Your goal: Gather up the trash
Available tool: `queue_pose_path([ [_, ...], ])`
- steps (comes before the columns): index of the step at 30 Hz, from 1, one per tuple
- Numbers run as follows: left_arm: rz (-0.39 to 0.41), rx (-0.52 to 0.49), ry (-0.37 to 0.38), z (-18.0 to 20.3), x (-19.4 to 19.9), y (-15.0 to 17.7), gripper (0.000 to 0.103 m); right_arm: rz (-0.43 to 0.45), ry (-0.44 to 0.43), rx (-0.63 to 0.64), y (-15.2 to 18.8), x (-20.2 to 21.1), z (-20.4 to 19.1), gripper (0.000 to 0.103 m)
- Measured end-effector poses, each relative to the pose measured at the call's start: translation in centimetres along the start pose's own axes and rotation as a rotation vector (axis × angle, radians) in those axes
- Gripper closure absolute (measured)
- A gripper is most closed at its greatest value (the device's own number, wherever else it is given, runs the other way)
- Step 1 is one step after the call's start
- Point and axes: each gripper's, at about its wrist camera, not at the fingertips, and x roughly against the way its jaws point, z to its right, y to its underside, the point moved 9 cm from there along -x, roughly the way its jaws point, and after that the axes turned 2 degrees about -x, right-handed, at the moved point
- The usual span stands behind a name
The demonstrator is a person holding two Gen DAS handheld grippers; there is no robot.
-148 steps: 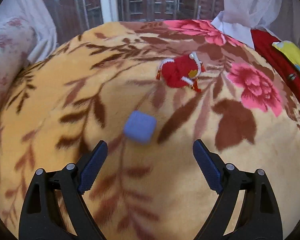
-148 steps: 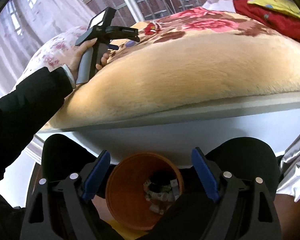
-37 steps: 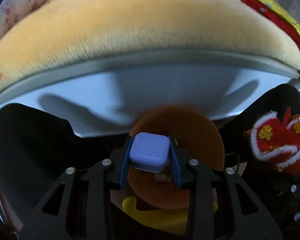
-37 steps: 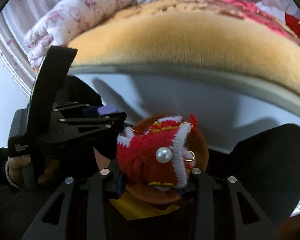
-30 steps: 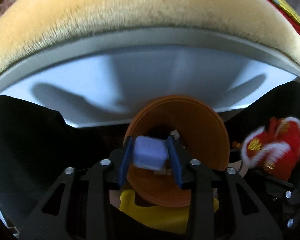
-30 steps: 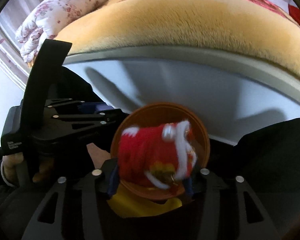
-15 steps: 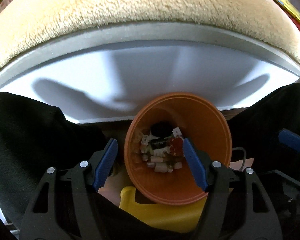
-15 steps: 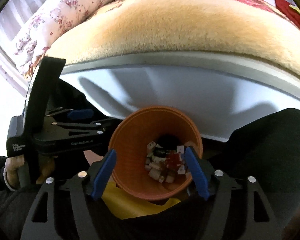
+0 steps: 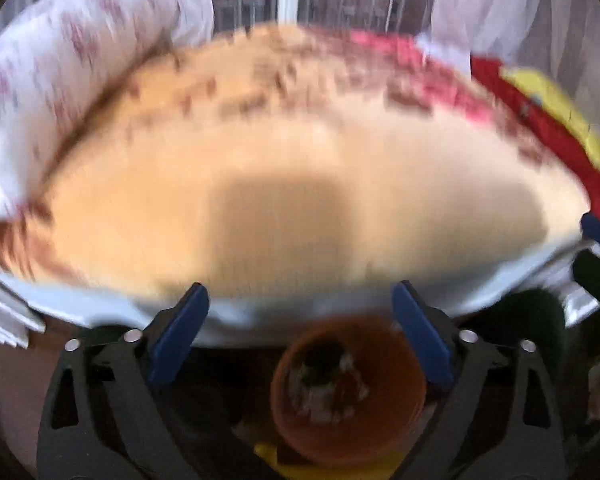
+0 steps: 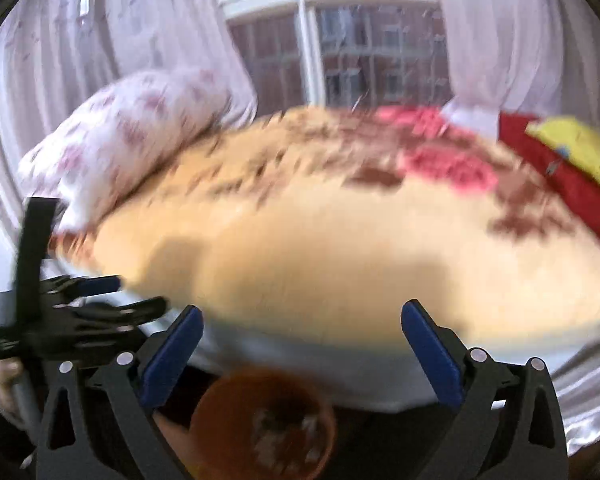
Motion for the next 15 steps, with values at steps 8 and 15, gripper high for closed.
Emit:
queue_pose_path([
  [8, 0.158, 0.029, -0.027, -0.4, 0.6, -9.6, 0.010, 0.099, 0.225, 0.007, -7.3, -4.2, 3.5, 0.005],
  [15, 0.147, 0.029, -0.024, -0.6, -2.7, -11.9, 0.010, 0.068, 0.246, -0.040, -8.6, -8.7, 4.1, 0.005],
])
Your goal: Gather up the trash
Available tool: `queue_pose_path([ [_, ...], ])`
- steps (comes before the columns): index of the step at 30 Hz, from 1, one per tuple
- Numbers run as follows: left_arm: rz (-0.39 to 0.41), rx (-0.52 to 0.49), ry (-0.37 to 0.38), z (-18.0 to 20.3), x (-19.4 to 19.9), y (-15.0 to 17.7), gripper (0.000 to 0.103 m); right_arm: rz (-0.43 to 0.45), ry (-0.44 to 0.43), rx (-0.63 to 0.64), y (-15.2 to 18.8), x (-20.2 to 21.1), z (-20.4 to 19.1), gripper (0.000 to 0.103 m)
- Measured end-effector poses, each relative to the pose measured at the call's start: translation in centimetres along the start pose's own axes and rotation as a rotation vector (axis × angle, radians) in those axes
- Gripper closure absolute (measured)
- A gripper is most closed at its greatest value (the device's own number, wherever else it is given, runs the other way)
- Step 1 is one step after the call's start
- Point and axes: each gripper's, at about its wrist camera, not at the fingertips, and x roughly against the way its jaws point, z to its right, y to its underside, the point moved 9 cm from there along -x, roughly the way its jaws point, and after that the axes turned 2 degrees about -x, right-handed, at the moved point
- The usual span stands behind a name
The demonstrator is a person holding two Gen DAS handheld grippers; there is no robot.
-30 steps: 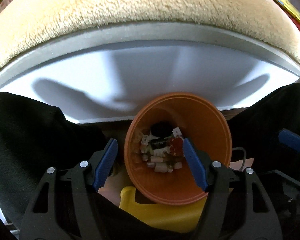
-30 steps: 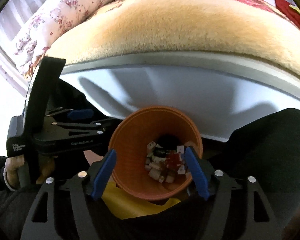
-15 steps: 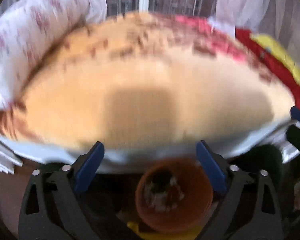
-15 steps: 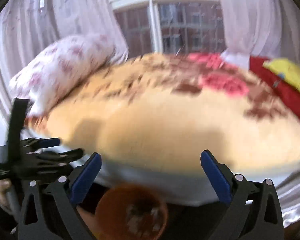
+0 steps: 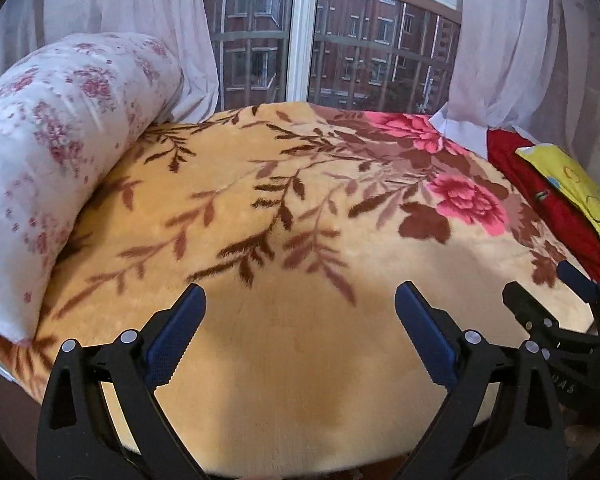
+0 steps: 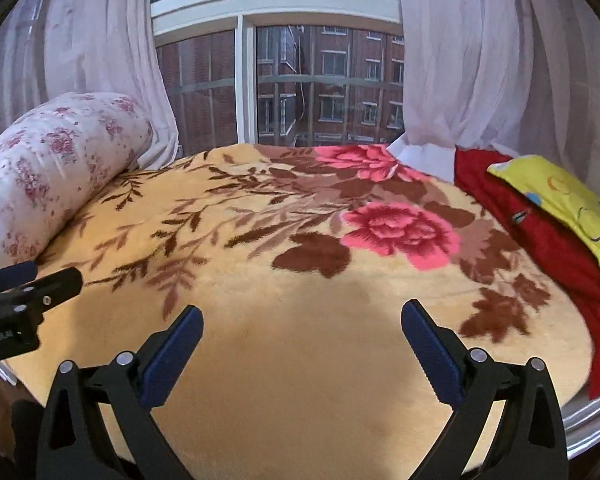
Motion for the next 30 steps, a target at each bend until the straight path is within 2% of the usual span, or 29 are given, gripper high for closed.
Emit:
queue_pose_path([
  [10, -0.063, -0.011, -0.011, -1.3, -4.8, 0.3, 0.010, -0.043, 0.013, 0.019, 0.9, -3.7, -1.7, 0.005],
  [17, -0.087, -0.002, -0.011, -1.9, -6.1, 0.9, 0.010, -0.067, 0.010, 0.022, 1.4, -4.9, -2.1, 0.005],
  [30, -0.082, 0.021, -0.038, -2.3, -7.2, 1.1, 0.009, -0.099, 0.013, 0.004, 2.0, -6.4, -1.8, 0.005],
])
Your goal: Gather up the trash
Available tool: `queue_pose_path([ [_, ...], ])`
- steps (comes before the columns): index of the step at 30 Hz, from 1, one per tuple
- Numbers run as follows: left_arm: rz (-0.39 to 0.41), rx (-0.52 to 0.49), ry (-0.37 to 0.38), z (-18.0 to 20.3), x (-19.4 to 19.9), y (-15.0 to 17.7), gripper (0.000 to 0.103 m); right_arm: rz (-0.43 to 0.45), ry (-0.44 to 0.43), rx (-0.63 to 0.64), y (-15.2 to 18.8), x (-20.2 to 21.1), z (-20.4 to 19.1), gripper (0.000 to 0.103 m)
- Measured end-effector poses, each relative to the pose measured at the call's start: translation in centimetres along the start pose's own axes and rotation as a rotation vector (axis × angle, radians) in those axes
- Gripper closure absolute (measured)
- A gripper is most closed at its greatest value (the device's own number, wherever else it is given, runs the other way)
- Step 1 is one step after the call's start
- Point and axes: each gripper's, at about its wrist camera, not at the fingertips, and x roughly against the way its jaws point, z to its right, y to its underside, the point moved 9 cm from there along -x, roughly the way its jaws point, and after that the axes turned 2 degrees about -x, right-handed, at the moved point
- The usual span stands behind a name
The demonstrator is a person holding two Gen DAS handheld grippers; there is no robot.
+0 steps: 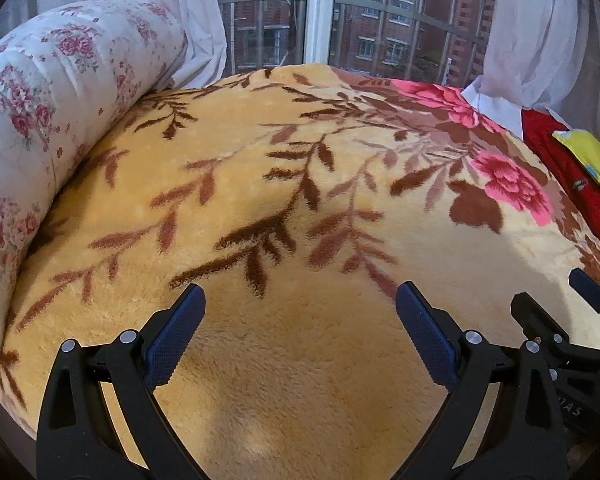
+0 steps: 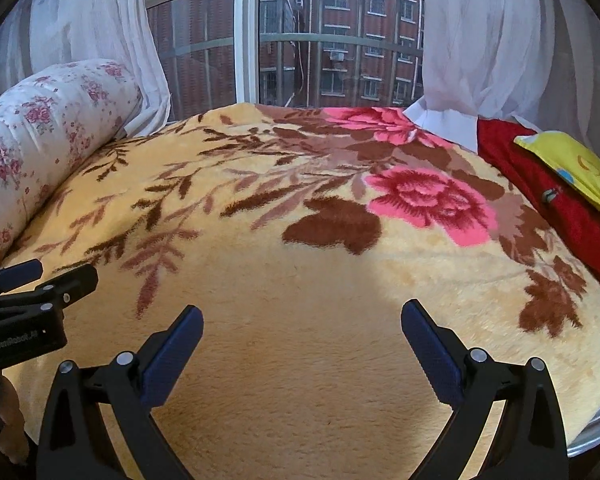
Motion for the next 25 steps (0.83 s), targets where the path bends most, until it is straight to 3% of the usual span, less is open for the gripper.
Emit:
queue_pose_path([
  [16, 0.010, -0.004, 0.009, 0.4, -0.4, -0.3, 0.009, -0.018, -0.001, -0.018, 0.3, -0.6, 0.4, 0.005],
  [25, -0.025, 0.018, 0.007, 0.0, -1.1, 0.2, 0.009, -0.003, 0.006, -0.024, 0.0, 0.0, 0.7, 0.005],
])
